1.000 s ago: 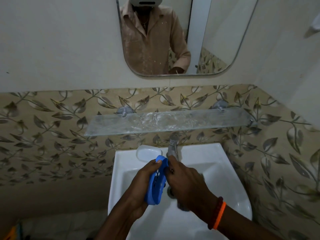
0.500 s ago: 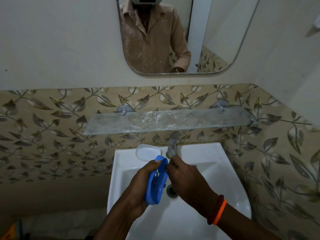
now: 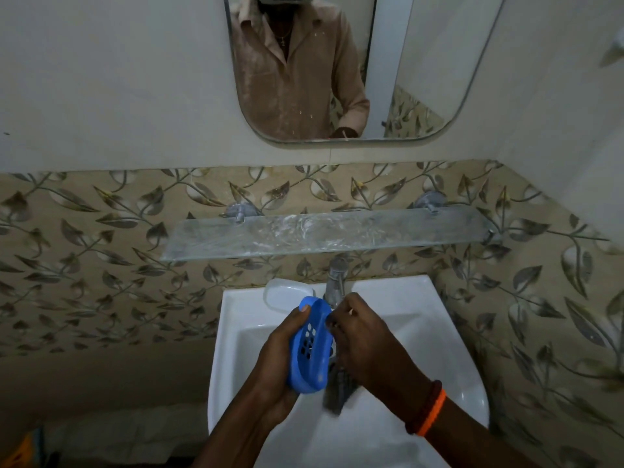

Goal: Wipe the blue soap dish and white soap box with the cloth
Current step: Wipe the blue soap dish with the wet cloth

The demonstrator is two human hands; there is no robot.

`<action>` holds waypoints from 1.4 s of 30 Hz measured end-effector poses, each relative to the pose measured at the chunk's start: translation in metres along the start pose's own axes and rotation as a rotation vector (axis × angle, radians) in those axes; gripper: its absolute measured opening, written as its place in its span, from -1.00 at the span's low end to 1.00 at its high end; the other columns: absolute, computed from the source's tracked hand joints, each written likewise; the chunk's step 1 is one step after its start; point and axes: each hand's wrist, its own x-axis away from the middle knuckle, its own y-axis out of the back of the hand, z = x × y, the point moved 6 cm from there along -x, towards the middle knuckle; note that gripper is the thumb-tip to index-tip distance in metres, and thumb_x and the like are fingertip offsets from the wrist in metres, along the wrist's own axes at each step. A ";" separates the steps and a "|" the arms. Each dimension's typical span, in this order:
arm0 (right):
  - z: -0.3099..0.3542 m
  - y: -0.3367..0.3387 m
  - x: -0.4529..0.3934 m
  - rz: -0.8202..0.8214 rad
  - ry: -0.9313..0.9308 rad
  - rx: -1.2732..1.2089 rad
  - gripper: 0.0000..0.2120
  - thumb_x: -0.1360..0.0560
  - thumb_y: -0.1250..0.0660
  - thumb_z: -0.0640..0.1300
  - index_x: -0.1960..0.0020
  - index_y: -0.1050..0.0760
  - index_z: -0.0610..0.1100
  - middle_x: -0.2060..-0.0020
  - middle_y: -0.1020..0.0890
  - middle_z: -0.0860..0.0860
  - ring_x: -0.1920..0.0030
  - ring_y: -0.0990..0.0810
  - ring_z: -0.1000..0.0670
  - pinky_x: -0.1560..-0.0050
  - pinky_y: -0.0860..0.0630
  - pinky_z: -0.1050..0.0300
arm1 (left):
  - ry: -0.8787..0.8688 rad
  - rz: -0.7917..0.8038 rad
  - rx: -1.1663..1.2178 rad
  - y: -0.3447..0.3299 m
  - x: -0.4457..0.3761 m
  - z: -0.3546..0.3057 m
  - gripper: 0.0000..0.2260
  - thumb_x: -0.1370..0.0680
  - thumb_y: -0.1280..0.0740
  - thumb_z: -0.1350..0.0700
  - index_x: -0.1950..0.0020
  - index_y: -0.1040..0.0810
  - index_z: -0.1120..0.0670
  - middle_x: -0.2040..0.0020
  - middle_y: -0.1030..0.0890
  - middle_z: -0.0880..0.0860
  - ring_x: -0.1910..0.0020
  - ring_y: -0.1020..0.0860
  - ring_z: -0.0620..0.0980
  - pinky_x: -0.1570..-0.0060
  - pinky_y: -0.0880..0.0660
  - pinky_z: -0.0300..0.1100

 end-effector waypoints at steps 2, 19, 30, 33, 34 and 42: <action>0.002 -0.006 0.002 0.031 0.033 0.072 -0.88 -0.58 -0.23 -0.23 -0.02 -0.53 -0.14 0.00 -0.47 0.03 0.12 -0.52 0.06 0.07 -0.52 0.24 | -0.004 -0.018 0.002 -0.001 0.001 0.000 -0.61 -0.52 -0.36 -0.10 -0.14 -0.72 0.16 0.04 -0.74 0.21 0.17 -0.71 0.09 0.20 -0.65 -0.11; -0.017 0.051 0.006 -0.143 -0.187 -0.415 -0.86 -0.45 -0.42 -0.08 0.06 -0.52 0.13 -0.01 -0.54 0.10 -0.03 -0.61 0.10 -0.02 -0.62 0.01 | -0.001 0.049 0.207 0.007 -0.001 -0.011 -0.55 -0.45 -0.40 -0.07 -0.18 -0.70 0.22 0.04 -0.67 0.24 0.17 -0.64 0.15 0.23 -0.62 -0.08; 0.011 0.011 0.020 -0.026 -0.017 -0.136 -0.47 -0.52 -0.21 0.31 -0.45 -0.20 0.28 -0.28 -0.45 0.33 -0.27 -0.34 0.21 -0.25 -0.38 0.17 | -0.034 0.090 0.209 -0.003 -0.002 -0.004 -0.62 -0.52 -0.33 -0.06 -0.13 -0.74 0.18 -0.13 -0.72 0.23 0.00 -0.73 0.13 0.08 -0.69 -0.03; 0.017 0.006 0.019 -0.074 0.049 -0.013 -0.49 -0.57 -0.19 0.20 -0.48 -0.22 0.16 -0.22 -0.50 0.23 -0.17 -0.34 0.12 -0.18 -0.41 0.16 | -0.070 0.063 0.151 0.000 -0.002 -0.007 -0.61 -0.56 -0.33 -0.05 -0.23 -0.69 0.17 -0.18 -0.70 0.23 -0.05 -0.71 0.12 0.05 -0.68 -0.04; 0.020 0.005 0.018 -0.083 0.051 -0.049 -0.51 -0.58 -0.19 0.13 -0.48 -0.25 0.10 -0.21 -0.51 0.19 -0.16 -0.38 0.13 -0.19 -0.43 0.23 | -0.080 0.064 0.138 -0.001 -0.002 -0.007 -0.61 -0.58 -0.32 -0.06 -0.25 -0.68 0.17 -0.19 -0.69 0.24 -0.06 -0.70 0.13 0.03 -0.67 -0.04; 0.035 0.005 0.029 -0.095 0.037 -0.313 -0.71 -0.47 -0.33 -0.07 -0.19 -0.50 0.05 -0.01 -0.62 0.14 -0.02 -0.58 0.23 0.01 -0.48 0.49 | -0.149 0.055 0.158 0.003 -0.001 -0.010 -0.60 -0.47 -0.37 -0.10 -0.17 -0.73 0.10 -0.05 -0.72 0.26 0.12 -0.73 0.15 0.19 -0.70 -0.03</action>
